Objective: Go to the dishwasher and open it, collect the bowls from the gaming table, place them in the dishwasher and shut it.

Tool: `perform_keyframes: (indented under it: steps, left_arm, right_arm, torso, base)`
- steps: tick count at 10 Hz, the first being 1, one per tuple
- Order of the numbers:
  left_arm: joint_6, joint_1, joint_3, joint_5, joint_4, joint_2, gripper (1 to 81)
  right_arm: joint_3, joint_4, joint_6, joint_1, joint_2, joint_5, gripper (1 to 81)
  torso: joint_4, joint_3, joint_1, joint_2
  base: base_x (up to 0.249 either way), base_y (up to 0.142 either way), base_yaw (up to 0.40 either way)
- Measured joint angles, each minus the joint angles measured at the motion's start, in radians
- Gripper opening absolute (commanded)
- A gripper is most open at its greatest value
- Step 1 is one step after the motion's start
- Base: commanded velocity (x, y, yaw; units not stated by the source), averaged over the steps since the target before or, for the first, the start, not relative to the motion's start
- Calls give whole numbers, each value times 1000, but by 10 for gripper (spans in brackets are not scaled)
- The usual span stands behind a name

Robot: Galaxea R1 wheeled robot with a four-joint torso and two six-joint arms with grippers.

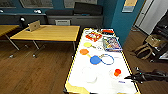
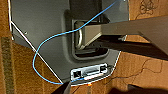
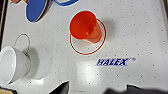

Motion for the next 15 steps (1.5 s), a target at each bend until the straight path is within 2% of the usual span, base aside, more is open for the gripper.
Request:
perform_keyframes:
  steps: [1, 3, 4, 7, 10, 15]
  left_arm:
    - [0, 0, 0, 0, 0, 2, 811]
    - [0, 0, 0, -1, 0, 2, 811]
    - [0, 0, 0, -2, 0, 2, 811]
    - [0, 0, -2, -2, 0, 11, 811]
    - [0, -5, -7, -3, 0, 21, 811]
    - [0, -5, -8, -3, 0, 21, 811]
  right_arm:
    - [-8, 0, 0, 0, -2, 26, 811]
    - [-49, -1, 0, 4, 6, 121, 811]
    - [-83, -1, 0, 9, 31, 127, 811]
    - [-160, -1, -2, 23, 104, 126, 811]
    - [-194, 0, -5, 61, 138, 107, 811]
    - [-293, 0, -5, 62, 207, 70, 811]
  torso:
    - [0, 0, 0, 0]
    - [0, 0, 0, 0]
    - [0, 0, 0, 0]
    - [0, 0, 0, 0]
    - [0, 0, 0, 0]
    - [0, 0, 0, 1]
  base:
    - [0, 0, 0]
    - [0, 0, 0]
    - [0, 0, 0]
    - [0, 0, 0]
    - [0, 0, 0]
    - [0, 0, 0]
